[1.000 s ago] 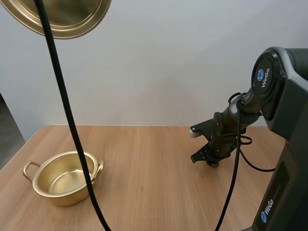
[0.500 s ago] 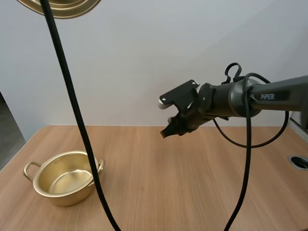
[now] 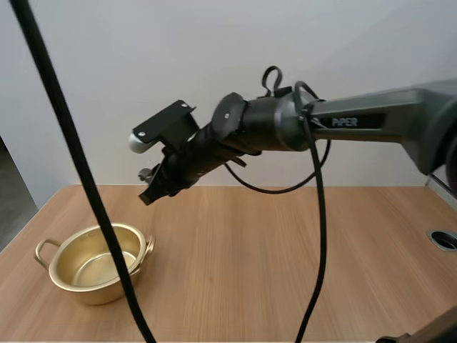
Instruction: Open the pot, put the car inside, and close it
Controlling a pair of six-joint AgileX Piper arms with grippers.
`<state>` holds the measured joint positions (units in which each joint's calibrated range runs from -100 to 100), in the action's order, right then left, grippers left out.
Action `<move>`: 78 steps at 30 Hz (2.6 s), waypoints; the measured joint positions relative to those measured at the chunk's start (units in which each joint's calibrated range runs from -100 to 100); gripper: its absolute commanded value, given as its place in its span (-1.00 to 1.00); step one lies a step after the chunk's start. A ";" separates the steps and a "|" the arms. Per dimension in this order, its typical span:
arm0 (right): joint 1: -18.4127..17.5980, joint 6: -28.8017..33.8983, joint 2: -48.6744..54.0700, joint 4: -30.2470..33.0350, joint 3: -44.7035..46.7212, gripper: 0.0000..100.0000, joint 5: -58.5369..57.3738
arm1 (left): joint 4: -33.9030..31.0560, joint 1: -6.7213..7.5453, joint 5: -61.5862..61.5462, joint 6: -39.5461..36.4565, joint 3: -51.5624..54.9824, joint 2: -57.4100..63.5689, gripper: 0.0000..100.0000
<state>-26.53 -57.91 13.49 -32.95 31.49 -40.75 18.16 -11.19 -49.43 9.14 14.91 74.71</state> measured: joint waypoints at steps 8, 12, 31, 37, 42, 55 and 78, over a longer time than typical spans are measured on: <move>-4.27 -1.51 -4.97 0.69 -2.41 -1.00 0.00 | -4.41 0.00 0.15 -0.29 0.00 0.00 -1.00; -9.38 -4.91 -12.45 -0.70 -5.28 -1.00 1.15 | -9.01 0.00 -0.41 -0.55 0.00 0.00 -1.00; -9.59 -9.57 -26.74 -1.86 -7.86 -1.00 10.93 | -17.24 0.00 -7.11 -1.60 0.10 -1.01 -1.00; -9.59 -10.11 -26.85 0.35 -7.86 -0.31 10.95 | -17.69 0.00 -7.92 -1.60 0.10 -1.07 -1.00; -9.59 -9.60 -26.85 0.62 -7.86 0.38 11.91 | -18.16 0.00 -8.24 -1.60 0.10 -1.07 -1.00; -8.68 -6.51 -23.53 0.70 -7.86 -1.00 12.37 | -22.03 0.00 -16.76 -2.68 0.25 -3.55 -1.00; 14.28 2.92 11.98 3.21 -7.86 -1.00 1.68 | -21.02 0.00 -24.74 -5.98 28.25 -24.73 -1.00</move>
<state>-12.24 -54.99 25.46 -29.74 23.62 -39.07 -2.86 -11.19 -74.16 3.17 43.16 49.98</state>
